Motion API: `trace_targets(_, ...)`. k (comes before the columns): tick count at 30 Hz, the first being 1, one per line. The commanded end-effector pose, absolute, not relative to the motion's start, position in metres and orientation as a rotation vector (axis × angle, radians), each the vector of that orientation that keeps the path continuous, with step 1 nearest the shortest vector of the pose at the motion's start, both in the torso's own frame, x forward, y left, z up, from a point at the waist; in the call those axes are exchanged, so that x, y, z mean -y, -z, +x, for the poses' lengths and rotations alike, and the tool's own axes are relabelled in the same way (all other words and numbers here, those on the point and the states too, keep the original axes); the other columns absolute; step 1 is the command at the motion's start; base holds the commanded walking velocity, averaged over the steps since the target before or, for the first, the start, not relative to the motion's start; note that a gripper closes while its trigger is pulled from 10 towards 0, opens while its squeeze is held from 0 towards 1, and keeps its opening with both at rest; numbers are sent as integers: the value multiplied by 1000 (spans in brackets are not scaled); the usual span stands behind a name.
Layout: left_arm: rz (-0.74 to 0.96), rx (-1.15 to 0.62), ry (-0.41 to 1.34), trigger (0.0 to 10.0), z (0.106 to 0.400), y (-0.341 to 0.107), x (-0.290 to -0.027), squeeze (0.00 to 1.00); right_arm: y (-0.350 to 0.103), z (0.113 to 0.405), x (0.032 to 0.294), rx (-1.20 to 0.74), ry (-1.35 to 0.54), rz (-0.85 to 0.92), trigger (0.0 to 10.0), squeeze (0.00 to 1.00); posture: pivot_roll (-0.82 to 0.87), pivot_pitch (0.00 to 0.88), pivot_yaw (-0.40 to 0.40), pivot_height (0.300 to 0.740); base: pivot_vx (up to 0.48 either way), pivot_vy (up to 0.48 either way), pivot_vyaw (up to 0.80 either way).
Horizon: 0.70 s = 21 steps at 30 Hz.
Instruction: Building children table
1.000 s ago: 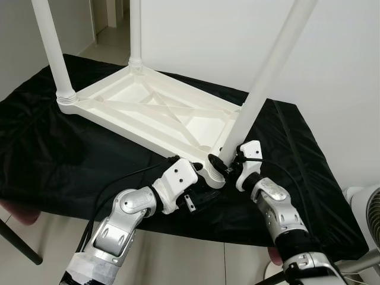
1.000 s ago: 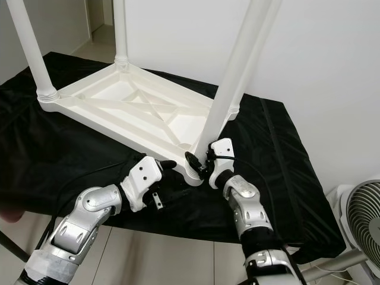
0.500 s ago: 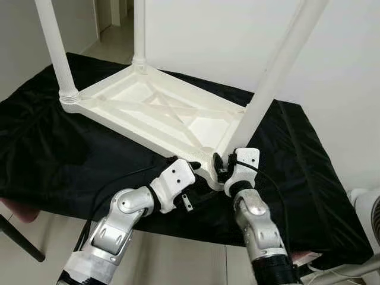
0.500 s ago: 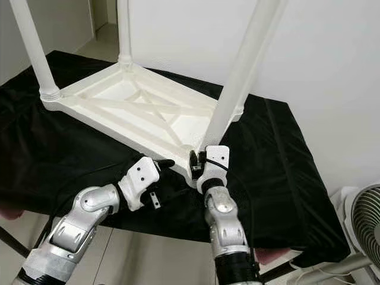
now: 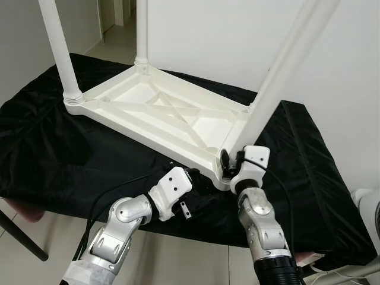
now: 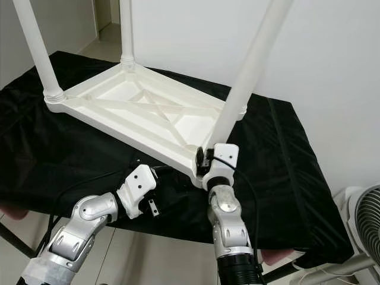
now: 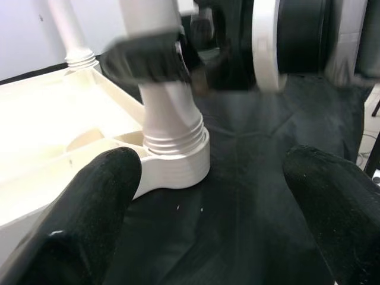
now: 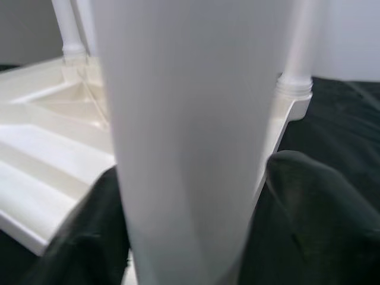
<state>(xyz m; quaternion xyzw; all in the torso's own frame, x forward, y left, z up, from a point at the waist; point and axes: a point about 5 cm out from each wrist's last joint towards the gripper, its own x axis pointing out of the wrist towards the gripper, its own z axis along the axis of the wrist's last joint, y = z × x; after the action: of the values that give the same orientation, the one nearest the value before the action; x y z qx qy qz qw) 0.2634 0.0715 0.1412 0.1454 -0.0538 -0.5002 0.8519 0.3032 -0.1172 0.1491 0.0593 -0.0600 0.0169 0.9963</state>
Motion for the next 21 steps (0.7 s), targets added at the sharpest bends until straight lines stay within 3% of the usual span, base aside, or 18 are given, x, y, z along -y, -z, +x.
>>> trace_targets(1, 300, 121, 1052, 10000, 262, -140, -67, 0, -147, 299, 120, 106, -47, 134, 10000, 1000, -8, 0, -139, 740, 0, 0, 0)
trace_targets(4, 296, 125, 1052, 10000, 262, -141, -66, 0, -146, 299, 123, 97, -81, 129, 10000, 1000, -9, 0, -140, 740, 0, 0, 0)
trace_targets(5, 292, 130, 1054, 10000, 262, -141, -65, 0, -145, 298, 125, 82, -124, 120, 10000, 0, -9, 0, -140, 740, 0, 0, 0)
trace_targets(9, 283, 136, 1061, 10000, 262, -142, -61, 0, -139, 298, 130, 59, -241, 101, 10000, 0, -15, 0, -136, 740, 0, 0, 0)
trace_targets(12, 286, 140, 1073, 10000, 262, -142, -59, 0, -129, 300, 139, 42, -444, -38, 10000, 0, -19, 0, -128, 740, 0, 0, 0)
trace_targets(21, 289, 153, 1078, 10000, 264, -146, -58, 0, -129, 315, 144, 36, -553, -136, 10000, 0, -17, 0, -121, 740, 0, 0, 0)
